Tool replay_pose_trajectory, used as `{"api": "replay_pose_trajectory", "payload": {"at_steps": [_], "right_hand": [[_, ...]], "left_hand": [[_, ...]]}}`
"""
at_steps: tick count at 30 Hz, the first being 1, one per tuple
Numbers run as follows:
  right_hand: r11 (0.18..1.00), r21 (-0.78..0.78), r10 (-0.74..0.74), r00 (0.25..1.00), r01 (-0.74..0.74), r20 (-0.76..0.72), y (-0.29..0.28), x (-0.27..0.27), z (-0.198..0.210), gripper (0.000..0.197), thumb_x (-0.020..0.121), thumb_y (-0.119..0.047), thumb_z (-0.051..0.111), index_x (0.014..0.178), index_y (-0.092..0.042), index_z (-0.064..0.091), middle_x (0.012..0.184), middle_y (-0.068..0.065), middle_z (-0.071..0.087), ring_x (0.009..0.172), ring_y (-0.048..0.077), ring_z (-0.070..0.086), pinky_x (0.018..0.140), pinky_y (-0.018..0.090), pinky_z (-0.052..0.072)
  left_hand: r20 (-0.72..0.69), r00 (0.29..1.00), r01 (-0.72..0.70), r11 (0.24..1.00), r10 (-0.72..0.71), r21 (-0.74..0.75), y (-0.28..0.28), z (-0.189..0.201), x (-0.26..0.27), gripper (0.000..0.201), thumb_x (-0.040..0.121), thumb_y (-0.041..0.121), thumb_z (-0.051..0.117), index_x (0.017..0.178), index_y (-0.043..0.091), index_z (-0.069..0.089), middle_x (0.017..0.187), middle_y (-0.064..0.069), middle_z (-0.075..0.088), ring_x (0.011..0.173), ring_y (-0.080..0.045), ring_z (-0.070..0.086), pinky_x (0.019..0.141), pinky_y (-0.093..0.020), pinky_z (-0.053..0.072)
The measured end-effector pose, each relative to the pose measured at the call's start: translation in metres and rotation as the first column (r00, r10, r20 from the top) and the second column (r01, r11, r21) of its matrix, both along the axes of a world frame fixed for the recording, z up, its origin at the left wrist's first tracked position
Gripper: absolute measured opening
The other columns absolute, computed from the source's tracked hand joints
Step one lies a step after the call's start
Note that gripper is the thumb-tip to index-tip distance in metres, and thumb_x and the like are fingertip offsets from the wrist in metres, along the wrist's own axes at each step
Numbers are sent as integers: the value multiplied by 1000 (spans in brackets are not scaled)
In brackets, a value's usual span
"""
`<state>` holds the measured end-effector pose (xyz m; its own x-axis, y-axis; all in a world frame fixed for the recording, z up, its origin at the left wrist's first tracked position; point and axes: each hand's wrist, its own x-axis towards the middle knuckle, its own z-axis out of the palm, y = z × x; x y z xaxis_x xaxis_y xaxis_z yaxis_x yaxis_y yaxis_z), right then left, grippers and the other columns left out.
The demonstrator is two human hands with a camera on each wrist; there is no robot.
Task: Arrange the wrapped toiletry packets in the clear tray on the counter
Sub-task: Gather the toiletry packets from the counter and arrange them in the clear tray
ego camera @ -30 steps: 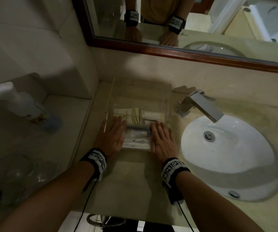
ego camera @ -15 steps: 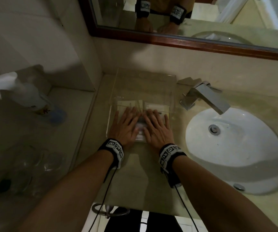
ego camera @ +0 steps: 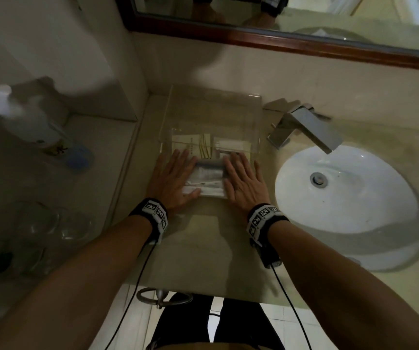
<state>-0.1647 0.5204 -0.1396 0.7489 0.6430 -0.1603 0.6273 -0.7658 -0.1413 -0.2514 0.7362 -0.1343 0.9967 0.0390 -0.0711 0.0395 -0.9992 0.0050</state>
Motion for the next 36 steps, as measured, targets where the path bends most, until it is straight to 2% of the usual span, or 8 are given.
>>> {"api": "replay_pose_trajectory", "payload": {"at_steps": [2,6,9,14,17,25,30,36], "right_hand": [[998,54,-26,999,28,-41,0,1,1,64,91,-51,4,149,-29,-12,161,0,-12,145,16,-17,119,48,-8],[962,233,-108,983,141,-147,3,-2,5,66,93,-50,11,153,-27,-1,161,-4,-8,147,13,-13,120,44,-7],[989,143,-26,996,38,-81,-3,-3,5,70,90,-61,9,150,-30,-10,160,-2,-15,145,14,-19,119,47,-11],[980,-54,193,980,-190,55,-14,0,-4,91,82,-79,23,151,-31,-10,158,-1,-15,147,26,-14,115,61,-4],[979,-67,194,980,-190,46,-13,2,-7,91,83,-78,29,150,-32,-11,158,-1,-15,146,28,-14,115,63,0],[987,-44,159,986,-156,54,-5,13,1,85,81,-74,9,150,-29,-11,156,-2,-18,144,23,-19,117,51,-11],[989,-3,148,981,-148,125,-3,25,-3,77,93,-62,29,151,-28,-7,156,-5,-14,145,19,-12,117,47,-11],[992,21,118,967,-126,228,4,28,-12,80,92,-41,52,152,-25,0,158,0,-2,146,23,2,115,49,-7]], "left_hand": [[-3,1000,-12,1000,12,-17,2,0,-2,82,83,66,29,150,21,23,159,-6,21,146,-25,21,116,-51,-2],[28,995,-87,988,91,-130,1,1,-2,76,86,60,22,152,25,8,161,0,5,149,-17,5,117,-49,-5],[47,995,-80,985,88,-154,4,-1,-2,79,85,65,21,152,25,7,161,1,1,148,-16,3,118,-47,-5],[41,984,171,985,-172,12,14,-9,-7,88,81,77,18,151,23,14,160,-7,16,147,-27,15,115,-57,9],[63,975,210,976,-214,65,16,-9,-4,85,83,76,16,151,24,19,159,-8,17,147,-26,13,114,-58,11],[67,978,191,976,-198,105,21,-9,12,81,87,72,7,150,25,23,158,-6,23,146,-26,16,115,-55,15],[148,966,192,973,-211,129,22,-11,25,73,91,66,10,150,25,24,158,0,23,146,-14,-22,117,-47,-4],[224,947,199,968,-229,152,24,-19,36,63,95,59,4,148,30,19,158,7,-19,146,-17,-21,117,-49,0]]}}
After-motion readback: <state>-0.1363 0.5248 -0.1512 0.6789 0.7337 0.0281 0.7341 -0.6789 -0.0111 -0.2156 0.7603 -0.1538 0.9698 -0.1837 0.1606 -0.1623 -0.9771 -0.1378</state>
